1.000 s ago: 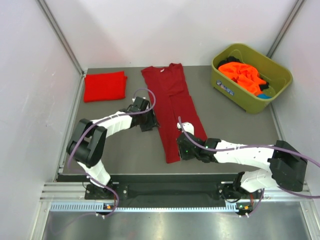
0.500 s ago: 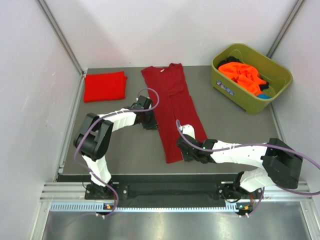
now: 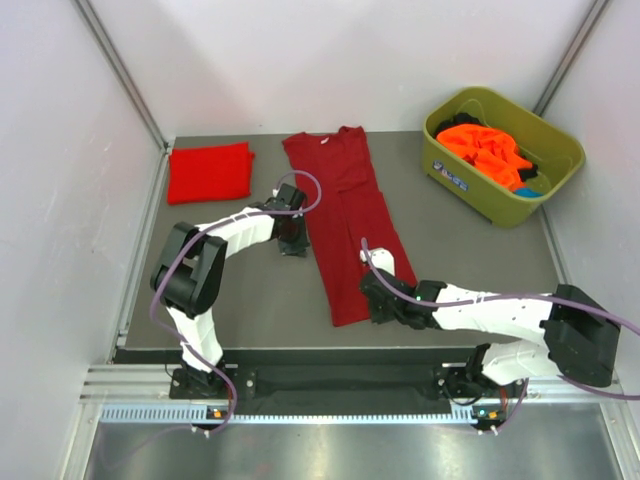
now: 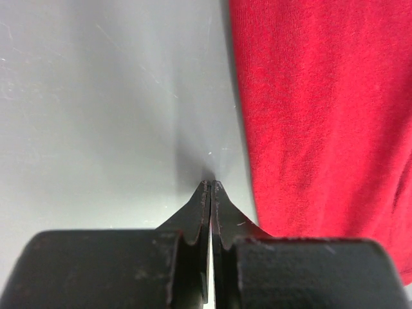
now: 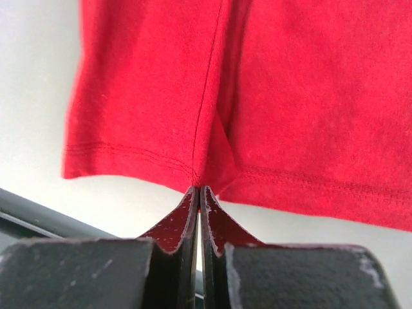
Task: Fold and stack the t-shirts
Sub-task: Fold the tshirt
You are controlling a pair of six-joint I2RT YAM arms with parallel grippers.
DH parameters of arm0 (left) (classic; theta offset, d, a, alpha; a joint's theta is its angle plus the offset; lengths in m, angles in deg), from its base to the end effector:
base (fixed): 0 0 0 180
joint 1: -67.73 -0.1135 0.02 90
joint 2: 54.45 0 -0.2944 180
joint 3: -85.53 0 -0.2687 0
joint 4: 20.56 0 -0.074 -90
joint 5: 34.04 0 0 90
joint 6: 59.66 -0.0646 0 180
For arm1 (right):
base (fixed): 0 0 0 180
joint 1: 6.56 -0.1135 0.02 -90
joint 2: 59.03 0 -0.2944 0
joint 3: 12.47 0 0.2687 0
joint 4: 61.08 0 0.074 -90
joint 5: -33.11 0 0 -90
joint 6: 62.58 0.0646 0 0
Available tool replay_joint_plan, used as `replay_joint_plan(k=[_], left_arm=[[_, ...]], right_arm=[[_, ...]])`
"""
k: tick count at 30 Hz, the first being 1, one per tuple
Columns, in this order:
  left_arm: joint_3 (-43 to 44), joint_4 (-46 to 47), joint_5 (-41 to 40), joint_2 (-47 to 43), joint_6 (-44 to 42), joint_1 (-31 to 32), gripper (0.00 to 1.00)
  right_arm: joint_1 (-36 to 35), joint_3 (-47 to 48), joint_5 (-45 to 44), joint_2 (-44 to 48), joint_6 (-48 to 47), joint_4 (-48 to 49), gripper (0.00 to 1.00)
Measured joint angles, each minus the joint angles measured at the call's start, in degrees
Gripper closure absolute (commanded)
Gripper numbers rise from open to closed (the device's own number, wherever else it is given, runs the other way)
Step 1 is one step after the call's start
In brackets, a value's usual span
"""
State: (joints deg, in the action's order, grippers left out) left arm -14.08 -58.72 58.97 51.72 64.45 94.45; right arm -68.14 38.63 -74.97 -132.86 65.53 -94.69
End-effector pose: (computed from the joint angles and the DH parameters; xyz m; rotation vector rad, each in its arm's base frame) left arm 0.3600 -0.1850 0.1550 -0.1605 2.7453 -0.3845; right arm 0.1418 0.2199 0.1797 -0.3922 2.4822 0.3228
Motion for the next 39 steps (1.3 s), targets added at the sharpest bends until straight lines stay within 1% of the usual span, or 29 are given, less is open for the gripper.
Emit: replay_joint_plan(k=[4,5,7,8,12,16,20,23,26,27,28,30,33,36,39], left_arm=[[0.31,-0.52,-0.35,0.11,-0.87,-0.07,1.00],[0.31,-0.50,-0.28,0.11,-1.09,-0.07,0.93],[0.28,-0.42,0.83,0.11,-1.60,-0.07,0.79],[0.02,0.17,2.27,0.09,-1.51,-0.11,0.73],[-1.64,2.51,6.58,-0.87,-0.96,-0.22,0.66],[-2.12,3.98,9.70,-0.90,-0.37,-0.22,0.62],[-2.25,5.16,10.64,-0.90,0.26,-0.22,0.60],[-2.40,5.14,10.64,-0.87,0.26,-0.22,0.60],[-2.43,5.18,10.47,-0.50,0.26,-0.22,0.62],[-2.40,5.25,10.51,-0.35,0.24,-0.22,0.66],[-2.34,5.22,10.43,-0.22,0.22,-0.22,0.81],[-1.90,5.18,9.81,0.52,0.31,-0.22,1.00],[0.33,4.13,9.27,2.16,0.22,-0.31,1.00],[1.81,3.63,7.37,2.91,0.31,-0.37,1.00],[1.95,3.17,5.49,2.73,0.50,-0.83,1.00]], right_arm=[[0.00,-2.34,0.15,0.00,1.11,-0.09,1.00],[0.00,-2.86,0.11,0.00,1.44,-0.15,0.96],[0.00,-3.26,-0.28,0.00,2.29,-0.57,0.83],[0.00,-3.26,-0.63,0.00,2.67,-0.92,0.80],[-0.09,-2.10,-1.90,0.00,2.89,-3.96,0.80],[-2.27,2.80,-3.50,-0.04,2.36,-5.64,0.82],[-5.95,7.96,-4.22,-2.05,1.27,-3.56,0.89],[-6.67,10.25,-3.21,-5.60,0.17,-0.07,0.89],[-6.69,10.99,-2.08,-8.96,-0.61,2.43,0.89],[-6.69,10.99,-1.60,-9.94,-0.66,3.23,0.89],[-6.69,10.95,-1.20,-10.91,-0.66,4.04,0.89],[-6.69,10.45,-0.44,-12.41,-0.61,6.62,0.90],[-6.80,8.63,0.13,-13.84,-0.24,9.05,0.93],[-7.10,7.23,-0.90,-15.17,1.16,8.57,0.96],[-8.26,5.97,-3.10,-15.17,2.69,7.65,0.95]])
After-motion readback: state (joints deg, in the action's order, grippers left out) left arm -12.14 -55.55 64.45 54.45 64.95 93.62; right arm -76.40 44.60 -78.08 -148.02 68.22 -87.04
